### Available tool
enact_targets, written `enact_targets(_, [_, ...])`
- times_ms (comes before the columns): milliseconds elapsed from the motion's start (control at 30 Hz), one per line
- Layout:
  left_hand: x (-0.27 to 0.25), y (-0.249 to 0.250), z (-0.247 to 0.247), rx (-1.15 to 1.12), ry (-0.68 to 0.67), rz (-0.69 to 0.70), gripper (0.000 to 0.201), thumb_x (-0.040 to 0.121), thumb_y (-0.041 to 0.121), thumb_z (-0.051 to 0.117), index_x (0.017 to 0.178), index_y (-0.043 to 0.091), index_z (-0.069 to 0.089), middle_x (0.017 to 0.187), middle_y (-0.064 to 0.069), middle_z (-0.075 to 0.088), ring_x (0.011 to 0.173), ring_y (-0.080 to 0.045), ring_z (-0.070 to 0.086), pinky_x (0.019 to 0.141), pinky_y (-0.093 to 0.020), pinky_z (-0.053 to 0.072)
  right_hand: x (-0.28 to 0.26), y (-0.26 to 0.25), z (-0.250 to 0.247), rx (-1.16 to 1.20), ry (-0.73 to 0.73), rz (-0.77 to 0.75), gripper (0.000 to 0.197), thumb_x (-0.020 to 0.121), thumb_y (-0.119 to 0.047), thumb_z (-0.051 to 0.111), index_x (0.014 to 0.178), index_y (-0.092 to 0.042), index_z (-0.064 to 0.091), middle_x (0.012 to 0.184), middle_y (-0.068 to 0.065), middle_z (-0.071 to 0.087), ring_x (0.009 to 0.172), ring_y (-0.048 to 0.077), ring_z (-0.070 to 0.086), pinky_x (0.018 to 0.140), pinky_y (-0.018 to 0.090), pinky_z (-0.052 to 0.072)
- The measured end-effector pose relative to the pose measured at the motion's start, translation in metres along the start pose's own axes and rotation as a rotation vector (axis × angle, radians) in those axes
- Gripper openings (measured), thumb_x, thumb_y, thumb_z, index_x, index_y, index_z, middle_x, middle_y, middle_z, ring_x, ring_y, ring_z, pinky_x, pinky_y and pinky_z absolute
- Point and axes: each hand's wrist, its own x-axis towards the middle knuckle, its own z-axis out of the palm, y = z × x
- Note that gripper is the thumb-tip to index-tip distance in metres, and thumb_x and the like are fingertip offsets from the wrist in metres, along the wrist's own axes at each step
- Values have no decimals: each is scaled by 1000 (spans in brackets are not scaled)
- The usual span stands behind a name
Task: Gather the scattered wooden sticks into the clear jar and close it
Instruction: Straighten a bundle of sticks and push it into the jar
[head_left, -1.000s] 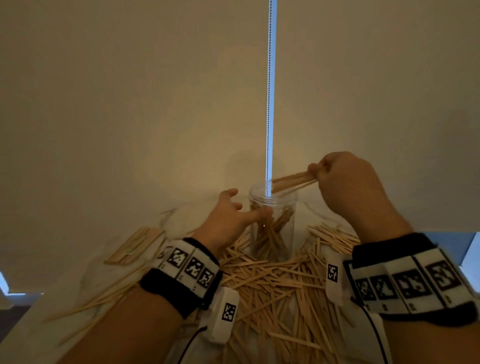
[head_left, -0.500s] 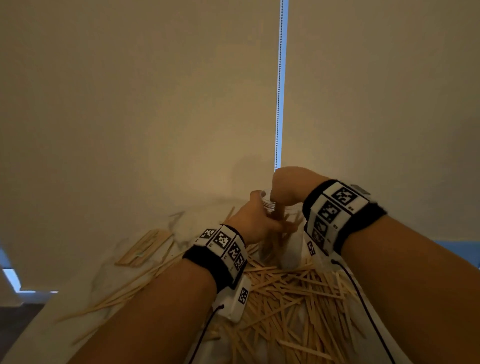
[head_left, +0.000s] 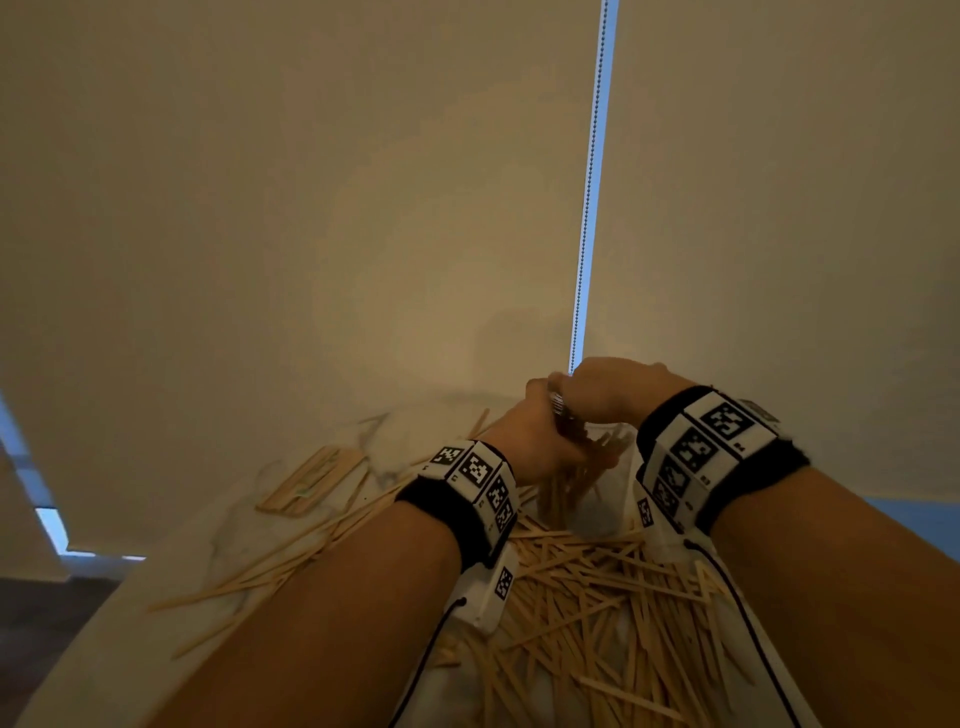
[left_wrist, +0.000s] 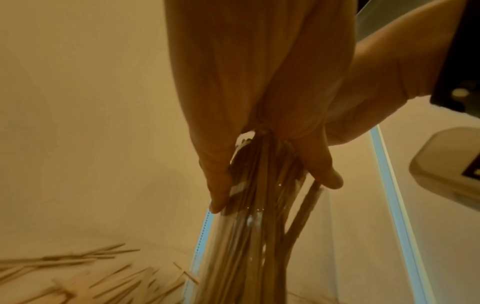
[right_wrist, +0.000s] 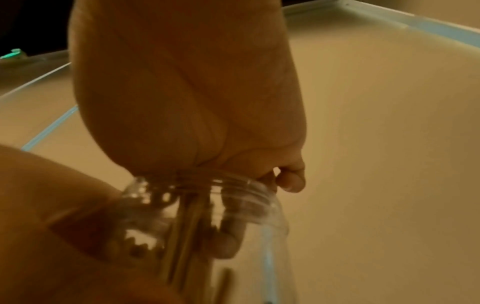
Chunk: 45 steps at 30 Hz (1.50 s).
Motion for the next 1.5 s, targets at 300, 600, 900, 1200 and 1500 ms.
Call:
enact_targets(300, [-4, 0, -1, 66, 15, 27, 76, 57, 56, 90, 115, 17, 62, 96, 8, 71, 88, -10, 68, 81, -29, 59, -33, 5, -1, 172, 339, -35, 39, 100, -48, 40, 106, -14, 57, 110, 12, 64, 96, 31, 60, 87, 42, 50])
enact_targets(600, [-76, 0, -29, 537, -85, -201, 62, 78, 65, 71, 108, 12, 65, 107, -8, 64, 99, -21, 62, 88, -32, 45, -124, 30, 23, 191, 399, -78, 33, 100, -38, 45, 83, -13, 57, 83, 6, 60, 81, 27, 59, 66, 29, 39])
enact_targets(900, [-201, 24, -25, 905, -491, -410, 86, 65, 90, 56, 84, 8, 72, 79, -5, 74, 65, -19, 65, 66, -28, 54, -174, 36, 70, -137, -265, 131, 74, 86, -81, 30, 62, -14, 47, 71, 2, 55, 83, 20, 54, 84, 33, 42])
enact_targets(1200, [-235, 33, 3, 895, -363, -265, 65, 87, 73, 50, 75, 10, 59, 70, -4, 56, 60, -16, 50, 63, -31, 45, -176, 13, 74, -45, -347, 70, 43, 87, -55, 66, 95, -14, 74, 91, 1, 69, 89, 20, 65, 87, 33, 56])
enact_targets(1500, [-284, 52, 57, 976, -517, -265, 147, 59, 94, 54, 153, 16, -26, 163, -20, 0, 148, -45, 5, 116, -57, 19, -177, 7, 72, -32, -340, 100, 51, 78, -59, 73, 98, -12, 70, 106, 7, 69, 100, 26, 67, 93, 40, 56])
